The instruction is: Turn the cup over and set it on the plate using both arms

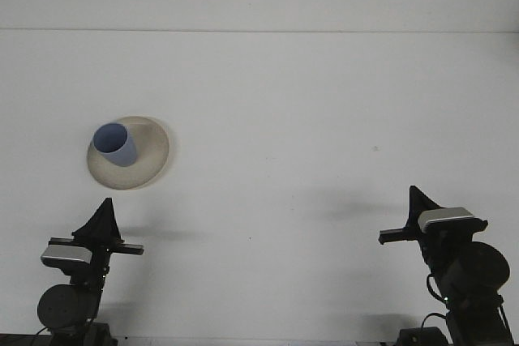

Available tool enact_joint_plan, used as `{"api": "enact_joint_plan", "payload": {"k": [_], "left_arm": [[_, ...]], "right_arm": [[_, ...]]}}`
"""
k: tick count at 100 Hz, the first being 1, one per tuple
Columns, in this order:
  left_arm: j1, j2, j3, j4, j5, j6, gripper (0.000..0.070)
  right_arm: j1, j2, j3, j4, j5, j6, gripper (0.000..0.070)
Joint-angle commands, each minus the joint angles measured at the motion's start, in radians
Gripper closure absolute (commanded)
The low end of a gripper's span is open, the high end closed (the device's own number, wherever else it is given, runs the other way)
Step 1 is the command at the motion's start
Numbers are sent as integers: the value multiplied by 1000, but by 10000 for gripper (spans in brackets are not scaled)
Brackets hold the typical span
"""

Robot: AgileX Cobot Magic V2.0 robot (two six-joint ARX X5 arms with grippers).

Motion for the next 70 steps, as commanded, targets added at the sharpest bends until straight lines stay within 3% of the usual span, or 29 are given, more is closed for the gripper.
{"api": "enact_joint_plan", "payload": {"k": [1, 70], "left_arm": [[-2, -2, -20, 12, -1, -16, 689], [-2, -2, -20, 12, -1, -16, 689]], "right_arm": [[0, 0, 10, 16, 3, 2, 700], [0, -13, 10, 15, 3, 2, 700]]}}
